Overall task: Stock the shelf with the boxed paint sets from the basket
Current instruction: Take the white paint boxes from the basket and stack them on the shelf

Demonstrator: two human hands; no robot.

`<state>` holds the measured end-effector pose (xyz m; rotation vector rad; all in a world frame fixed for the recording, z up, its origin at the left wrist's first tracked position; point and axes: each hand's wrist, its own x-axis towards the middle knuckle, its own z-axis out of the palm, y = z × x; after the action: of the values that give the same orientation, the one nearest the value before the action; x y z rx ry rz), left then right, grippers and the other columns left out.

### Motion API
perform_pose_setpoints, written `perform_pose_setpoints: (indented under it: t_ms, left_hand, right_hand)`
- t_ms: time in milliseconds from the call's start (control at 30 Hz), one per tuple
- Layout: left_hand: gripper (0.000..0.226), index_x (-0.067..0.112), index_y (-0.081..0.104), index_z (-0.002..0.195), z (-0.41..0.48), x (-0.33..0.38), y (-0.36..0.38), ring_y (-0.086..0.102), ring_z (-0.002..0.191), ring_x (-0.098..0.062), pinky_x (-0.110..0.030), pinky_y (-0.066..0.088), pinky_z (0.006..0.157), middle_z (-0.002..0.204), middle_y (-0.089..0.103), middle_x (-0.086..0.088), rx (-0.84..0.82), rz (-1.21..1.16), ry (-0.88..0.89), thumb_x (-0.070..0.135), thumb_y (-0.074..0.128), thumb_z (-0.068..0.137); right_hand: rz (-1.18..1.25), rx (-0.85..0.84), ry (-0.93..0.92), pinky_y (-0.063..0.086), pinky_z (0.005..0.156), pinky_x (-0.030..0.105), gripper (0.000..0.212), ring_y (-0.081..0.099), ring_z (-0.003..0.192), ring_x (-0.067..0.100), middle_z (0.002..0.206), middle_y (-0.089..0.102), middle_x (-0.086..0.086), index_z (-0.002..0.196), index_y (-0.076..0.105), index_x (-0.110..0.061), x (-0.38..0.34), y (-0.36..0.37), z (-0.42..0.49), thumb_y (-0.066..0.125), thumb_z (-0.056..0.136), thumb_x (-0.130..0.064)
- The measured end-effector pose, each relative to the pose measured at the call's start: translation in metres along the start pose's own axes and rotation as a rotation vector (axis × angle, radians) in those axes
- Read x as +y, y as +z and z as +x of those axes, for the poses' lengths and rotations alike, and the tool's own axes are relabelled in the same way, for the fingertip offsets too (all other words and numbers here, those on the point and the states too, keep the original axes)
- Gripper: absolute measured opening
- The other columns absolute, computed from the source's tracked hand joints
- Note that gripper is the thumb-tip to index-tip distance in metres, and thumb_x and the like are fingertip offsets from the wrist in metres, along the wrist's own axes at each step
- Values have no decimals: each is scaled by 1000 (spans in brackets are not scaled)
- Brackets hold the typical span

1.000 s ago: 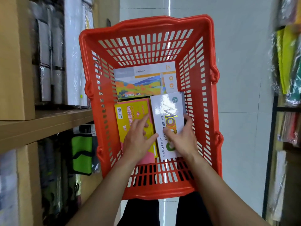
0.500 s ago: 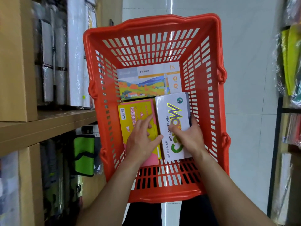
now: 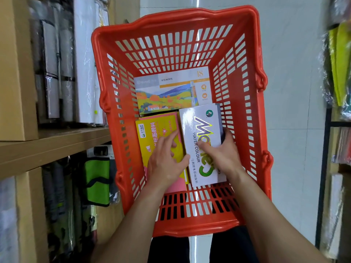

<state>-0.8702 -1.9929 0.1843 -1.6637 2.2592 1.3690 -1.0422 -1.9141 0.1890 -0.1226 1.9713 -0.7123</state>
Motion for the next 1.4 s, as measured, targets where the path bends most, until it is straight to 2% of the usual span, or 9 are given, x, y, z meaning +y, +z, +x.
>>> perform_pose_setpoints:
  t_ms: [267, 600, 733, 800, 900, 967, 1133, 1233, 1400]
  left_hand:
    - [78, 47, 38, 144, 0, 1, 2, 51, 76, 0, -36, 56, 63, 103, 45, 20, 6, 14, 0, 57, 67, 73]
    - [82, 46, 36, 147, 0, 4, 5, 48, 75, 2, -32, 55, 67, 105, 42, 18, 10, 44, 4, 59, 70, 74]
    - [77, 46, 37, 148, -2, 1, 6, 50, 81, -7, -38, 56, 74, 108, 40, 16, -18, 46, 12, 51, 70, 79]
    - [75, 46, 35, 149, -3, 1, 7, 49, 85, -9, -38, 55, 76, 107, 37, 15, -20, 24, 14, 41, 70, 83]
    - [70, 40, 36, 151, -3, -3, 6, 48, 83, -7, -35, 54, 75, 108, 37, 13, -28, -6, 29, 32, 68, 89]
    - [69, 37, 35, 152, -3, -6, 5, 47, 84, -2, -33, 53, 76, 111, 38, 13, -38, -32, 30, 32, 66, 91]
    - [71, 38, 35, 152, -2, -6, 4, 50, 85, -5, -31, 53, 76, 111, 40, 12, -54, -40, 28, 31, 68, 90]
    - [72, 40, 34, 152, -2, -9, 7, 49, 87, -1, -28, 52, 74, 111, 38, 16, -49, -30, 18, 30, 68, 90]
    - [70, 40, 32, 152, -3, -11, 4, 49, 91, 0, -28, 53, 73, 109, 36, 21, -67, -112, 18, 27, 65, 92]
  right_hand:
    - [-19, -66, -3, 58, 102, 46, 92, 74, 110, 12, 127, 72, -12, 138, 43, -38, 4, -1, 6, 89, 59, -51]
    - [101, -60, -58, 58, 102, 50, 75, 76, 109, 12, 121, 77, -12, 136, 55, -33, 6, 1, 15, 87, 70, -46]
    - [42, -37, -72, 56, 104, 47, 73, 73, 113, 10, 125, 73, -11, 130, 53, -37, -1, 5, 1, 85, 65, -49]
    - [-47, 18, -81, 54, 106, 46, 87, 68, 119, 14, 131, 67, -7, 135, 50, -33, -8, 6, -13, 80, 57, -58]
    - [-240, 87, -153, 37, 119, 48, 118, 41, 144, 26, 152, 44, 8, 155, 33, -19, -13, 16, -40, 67, 53, -69]
    - [-308, 92, -179, 29, 124, 50, 124, 28, 149, 31, 159, 34, 11, 160, 23, -15, -13, 21, -51, 62, 56, -72]
    - [-204, 77, -126, 46, 112, 47, 112, 51, 135, 27, 151, 36, 4, 160, 25, -24, -15, 10, -39, 82, 68, -52]
    - [-235, 70, -147, 43, 115, 45, 109, 47, 140, 26, 155, 31, 3, 162, 19, -23, -10, 9, -37, 86, 77, -39]
    - [-202, 50, -155, 33, 122, 52, 118, 34, 150, 26, 161, 32, 3, 163, 14, -34, -7, 11, -38, 78, 68, -60]
